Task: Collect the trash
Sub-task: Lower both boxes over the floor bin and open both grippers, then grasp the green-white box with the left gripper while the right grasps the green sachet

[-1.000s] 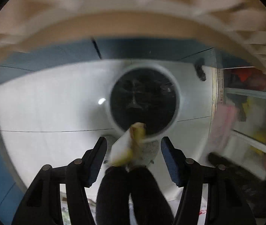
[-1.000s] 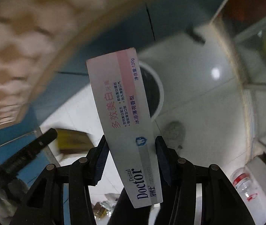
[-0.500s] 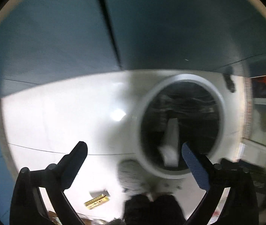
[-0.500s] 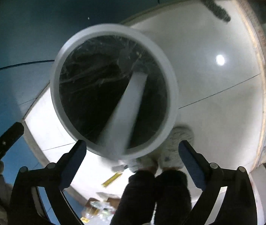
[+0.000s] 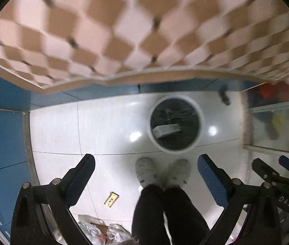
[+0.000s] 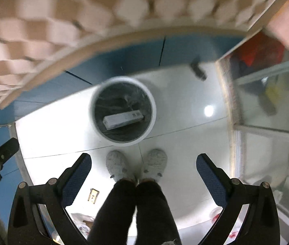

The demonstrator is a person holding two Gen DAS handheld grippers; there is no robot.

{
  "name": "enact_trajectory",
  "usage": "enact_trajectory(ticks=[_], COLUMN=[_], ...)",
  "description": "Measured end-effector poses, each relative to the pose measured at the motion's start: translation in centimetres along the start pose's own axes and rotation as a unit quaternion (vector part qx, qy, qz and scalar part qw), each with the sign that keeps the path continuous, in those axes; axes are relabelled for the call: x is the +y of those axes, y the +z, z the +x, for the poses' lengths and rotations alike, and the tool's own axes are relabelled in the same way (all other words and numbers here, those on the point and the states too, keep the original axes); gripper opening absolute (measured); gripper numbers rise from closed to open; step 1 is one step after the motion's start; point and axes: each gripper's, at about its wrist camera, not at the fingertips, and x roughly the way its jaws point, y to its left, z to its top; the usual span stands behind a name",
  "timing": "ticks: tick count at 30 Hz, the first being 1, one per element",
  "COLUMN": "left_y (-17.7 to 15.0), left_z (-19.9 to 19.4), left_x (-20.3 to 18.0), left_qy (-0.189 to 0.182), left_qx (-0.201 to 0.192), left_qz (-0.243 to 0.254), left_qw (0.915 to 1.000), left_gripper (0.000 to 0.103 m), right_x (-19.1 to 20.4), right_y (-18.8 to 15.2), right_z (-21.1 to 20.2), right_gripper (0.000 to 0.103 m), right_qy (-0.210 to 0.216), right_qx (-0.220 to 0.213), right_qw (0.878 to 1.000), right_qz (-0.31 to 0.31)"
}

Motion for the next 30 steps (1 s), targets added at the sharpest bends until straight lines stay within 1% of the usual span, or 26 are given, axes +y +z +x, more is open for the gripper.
enact_trajectory(ticks=[1, 3, 4, 5, 6, 8, 11, 14, 16, 17, 18, 20, 21, 22, 23, 24, 25, 26, 27, 28, 29, 30], left_y=[-0.1, -0.2, -0.1, 0.1, 0.4, 1.7, 4.6, 8.9, 12.6, 14.6, 15.8, 19.4, 21.2, 22.3, 24.3, 25.1, 26.6, 27.9, 28.7, 30.1, 31.2, 32.4], left_z=[-2.5, -7.0, -8.8, -11.5, -12.6, -15.8, -18.5, -20.2, -20.4, -20.4, -19.9, -18.7, -17.9, -17.3, -15.9, -15.5, -14.2, -13.0, -12.6, -11.3, -10.6, -9.7], left_x=[-0.2, -0.5, -0.6, -0.6, -0.6, -0.7, -0.2, 1.1, 2.1, 2.5, 2.5, 3.5, 4.1, 4.8, 5.6, 5.9, 6.5, 6.7, 6.7, 6.8, 6.7, 6.6], left_qy=[-0.005, -0.018, -0.024, -0.033, -0.038, -0.040, -0.037, -0.026, -0.023, -0.022, -0.019, -0.018, -0.021, -0.028, -0.046, -0.064, -0.086, -0.104, -0.116, -0.129, -0.133, -0.136], left_qx=[-0.009, -0.026, -0.034, -0.048, -0.056, -0.080, -0.108, -0.135, -0.143, -0.144, -0.141, -0.131, -0.119, -0.103, -0.078, -0.063, -0.042, -0.024, -0.015, -0.002, 0.008, 0.020], left_qz=[0.003, 0.006, 0.005, 0.004, 0.004, 0.002, -0.017, -0.059, -0.104, -0.123, -0.138, -0.173, -0.197, -0.223, -0.263, -0.289, -0.324, -0.357, -0.377, -0.404, -0.420, -0.438], left_qw=[0.9999, 0.9995, 0.9991, 0.9983, 0.9977, 0.9960, 0.9933, 0.9888, 0.9840, 0.9817, 0.9802, 0.9760, 0.9729, 0.9690, 0.9607, 0.9531, 0.9410, 0.9282, 0.9188, 0.9058, 0.8978, 0.8886], left_gripper=[0.103, 0.103, 0.103, 0.103, 0.103, 0.103, 0.103, 0.103, 0.103, 0.103, 0.103, 0.103, 0.103, 0.103, 0.103, 0.103, 0.102, 0.101, 0.101, 0.101, 0.101, 0.101], right_x=[0.1, 0.1, 0.0, 0.4, 0.5, 0.3, 0.4, 0.3, -0.2, -0.6, -0.6, -0.8, -0.8, -0.8, -0.7, -0.5, -0.4, -0.2, 0.1, 0.2, 0.1, 0.0], right_y=[-0.6, -0.7, -1.1, -1.3, -1.5, -1.3, 0.3, 3.9, 7.2, 9.4, 11.2, 16.1, 18.3, 20.8, 23.3, 25.4, 28.3, 30.0, 31.9, 34.0, 36.0, 37.3], right_z=[-3.7, -8.6, -12.0, -14.7, -16.9, -21.5, -26.7, -29.5, -29.8, -30.1, -30.5, -30.4, -30.1, -29.8, -29.4, -29.0, -28.6, -27.5, -27.1, -26.7, -26.2, -25.9], right_gripper=[0.103, 0.103, 0.103, 0.103, 0.103, 0.103, 0.103, 0.103, 0.103, 0.103, 0.103, 0.103, 0.103, 0.103, 0.103, 0.103, 0.103, 0.103, 0.103, 0.103, 0.103, 0.103], right_qy=[0.004, 0.011, 0.024, 0.029, 0.033, 0.058, 0.085, 0.108, 0.120, 0.118, 0.122, 0.133, 0.134, 0.137, 0.137, 0.134, 0.129, 0.126, 0.119, 0.111, 0.107, 0.104], right_qx=[-0.010, -0.019, -0.028, -0.034, -0.043, -0.066, -0.100, -0.126, -0.137, -0.143, -0.144, -0.143, -0.142, -0.139, -0.137, -0.134, -0.130, -0.129, -0.128, -0.127, -0.126, -0.124], right_qw=[1.000, 1.000, 0.999, 0.999, 0.999, 0.996, 0.991, 0.985, 0.981, 0.979, 0.978, 0.977, 0.977, 0.977, 0.977, 0.978, 0.979, 0.980, 0.981, 0.982, 0.983, 0.983], right_qz=[-0.002, -0.002, 0.002, 0.004, 0.006, 0.014, 0.027, 0.050, 0.069, 0.080, 0.085, 0.088, 0.088, 0.088, 0.087, 0.085, 0.084, 0.084, 0.082, 0.081, 0.081, 0.081])
